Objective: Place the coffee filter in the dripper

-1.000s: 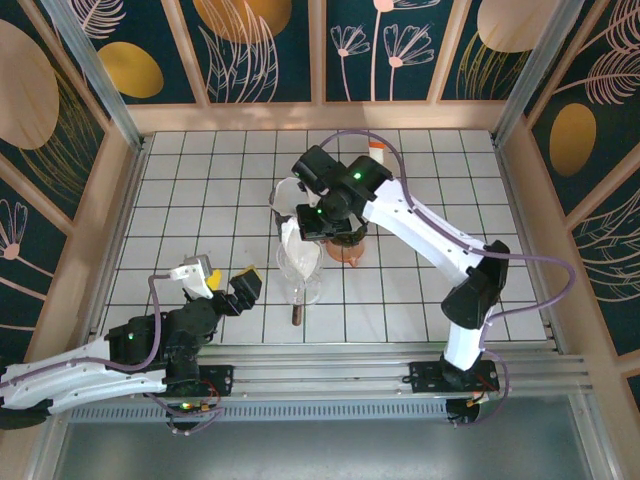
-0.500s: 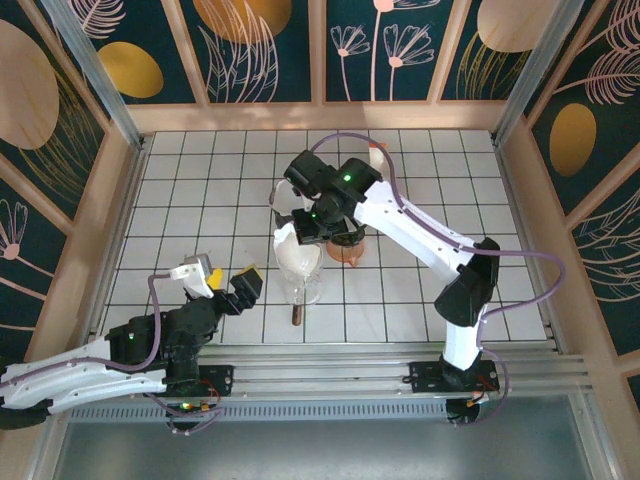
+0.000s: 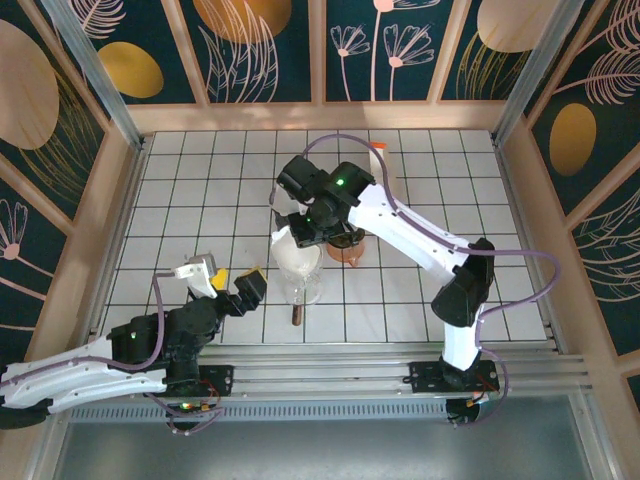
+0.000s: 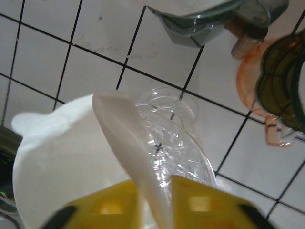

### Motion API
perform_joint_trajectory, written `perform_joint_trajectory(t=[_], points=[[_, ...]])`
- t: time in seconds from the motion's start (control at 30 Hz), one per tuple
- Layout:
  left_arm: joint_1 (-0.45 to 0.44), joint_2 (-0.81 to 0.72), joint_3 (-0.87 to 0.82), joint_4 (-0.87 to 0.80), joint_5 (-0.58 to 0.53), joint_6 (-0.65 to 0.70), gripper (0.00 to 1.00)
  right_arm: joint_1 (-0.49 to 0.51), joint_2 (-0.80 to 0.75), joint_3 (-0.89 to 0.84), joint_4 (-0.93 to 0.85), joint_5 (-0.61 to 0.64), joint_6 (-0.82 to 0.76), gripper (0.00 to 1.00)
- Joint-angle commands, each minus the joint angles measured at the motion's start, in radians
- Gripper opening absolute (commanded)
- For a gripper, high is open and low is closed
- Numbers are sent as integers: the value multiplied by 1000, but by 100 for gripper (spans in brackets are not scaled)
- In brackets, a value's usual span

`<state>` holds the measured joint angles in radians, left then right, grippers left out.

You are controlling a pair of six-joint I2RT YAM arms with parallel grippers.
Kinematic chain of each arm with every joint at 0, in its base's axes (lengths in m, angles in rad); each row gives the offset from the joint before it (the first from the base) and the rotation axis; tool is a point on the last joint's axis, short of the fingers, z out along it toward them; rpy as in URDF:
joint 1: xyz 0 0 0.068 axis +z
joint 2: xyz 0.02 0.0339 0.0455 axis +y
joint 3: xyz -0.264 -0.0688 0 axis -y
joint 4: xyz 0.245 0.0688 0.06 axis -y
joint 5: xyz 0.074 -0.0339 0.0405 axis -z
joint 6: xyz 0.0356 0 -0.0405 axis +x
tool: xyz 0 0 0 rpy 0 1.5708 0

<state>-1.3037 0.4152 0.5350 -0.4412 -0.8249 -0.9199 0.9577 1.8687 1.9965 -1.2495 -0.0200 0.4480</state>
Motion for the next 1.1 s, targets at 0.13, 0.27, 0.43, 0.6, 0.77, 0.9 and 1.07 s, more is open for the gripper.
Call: perform_joint_trajectory(t=[0.13, 0.27, 0.43, 0.6, 0.77, 0.9, 1.07], points=[[-5, -11, 5, 36, 20, 29, 99, 33, -28, 63, -26, 112, -29, 52], [-5, 25, 20, 47, 32, 38, 99, 42, -72, 10, 23, 137, -31, 60], [-5, 73, 46, 70, 55, 61, 99, 57, -170, -121, 148, 197, -52, 64], [-3, 108, 95, 87, 58, 90, 98, 68, -367, -387, 458, 204, -92, 65], [23, 146, 151, 112, 99, 129, 99, 79, -535, -630, 734, 214, -131, 66], [167, 216, 194, 122, 297, 134, 98, 79, -595, -734, 836, 213, -138, 67], [278, 323, 245, 111, 472, 101, 86, 79, -602, -782, 869, 217, -138, 67]])
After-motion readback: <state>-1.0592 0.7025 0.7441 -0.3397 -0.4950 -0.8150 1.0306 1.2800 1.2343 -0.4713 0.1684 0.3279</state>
